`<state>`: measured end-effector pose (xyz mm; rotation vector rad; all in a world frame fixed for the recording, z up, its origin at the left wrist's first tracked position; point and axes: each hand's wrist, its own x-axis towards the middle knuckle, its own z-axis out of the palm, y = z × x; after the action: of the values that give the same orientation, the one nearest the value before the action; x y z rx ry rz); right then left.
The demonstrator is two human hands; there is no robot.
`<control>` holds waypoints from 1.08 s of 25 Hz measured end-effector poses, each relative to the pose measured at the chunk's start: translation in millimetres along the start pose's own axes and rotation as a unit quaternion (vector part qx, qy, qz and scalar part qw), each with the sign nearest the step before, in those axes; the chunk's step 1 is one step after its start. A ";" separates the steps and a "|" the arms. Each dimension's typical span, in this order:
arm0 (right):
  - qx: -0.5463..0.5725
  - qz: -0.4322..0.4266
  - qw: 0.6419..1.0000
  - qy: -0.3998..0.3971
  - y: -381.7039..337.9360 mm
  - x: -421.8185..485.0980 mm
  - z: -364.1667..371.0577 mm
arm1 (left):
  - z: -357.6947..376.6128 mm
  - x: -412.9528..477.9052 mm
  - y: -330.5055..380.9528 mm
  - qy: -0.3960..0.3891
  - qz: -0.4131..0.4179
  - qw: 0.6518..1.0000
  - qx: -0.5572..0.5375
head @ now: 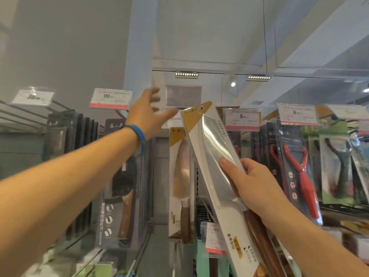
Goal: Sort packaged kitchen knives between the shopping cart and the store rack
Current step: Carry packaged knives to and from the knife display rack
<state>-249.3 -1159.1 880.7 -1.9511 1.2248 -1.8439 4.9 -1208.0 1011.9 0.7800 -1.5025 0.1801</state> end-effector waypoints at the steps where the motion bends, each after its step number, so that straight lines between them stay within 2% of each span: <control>1: 0.010 0.001 1.000 -0.007 0.3 -1.9 6.1 | -5.3 14.2 11.7 -0.004 0.038 0.998 0.045; 3: 0.031 0.001 0.999 -0.019 2.5 -7.0 24.8 | -17.0 35.0 32.8 -0.019 0.063 0.989 0.131; 5: 0.041 0.010 0.999 -0.025 4.7 -12.7 45.5 | -23.5 46.0 45.4 -0.075 0.043 0.984 0.157; 7: 0.068 0.030 0.997 -0.028 4.0 -16.5 62.2 | -20.3 45.5 51.9 -0.132 0.061 0.964 0.221; 9: 0.070 0.032 0.997 -0.025 2.5 -16.2 71.0 | -14.1 40.2 50.4 -0.137 0.093 0.950 0.264; 18: 0.079 0.067 0.995 0.003 3.3 -22.8 87.5 | -22.7 20.6 33.4 -0.120 0.119 0.954 0.247; 23: 0.058 0.091 0.994 -0.030 -2.2 -29.7 92.0 | -15.4 16.1 24.9 -0.084 0.125 0.965 0.214; 27: 0.059 0.037 0.998 -0.003 -8.7 -34.3 87.1 | -11.8 16.7 18.4 -0.069 0.131 0.966 0.211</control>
<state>-163.4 -1164.7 842.9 -1.8238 1.1438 -1.8287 6.0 -1193.5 1035.2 0.9408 -1.7247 0.6731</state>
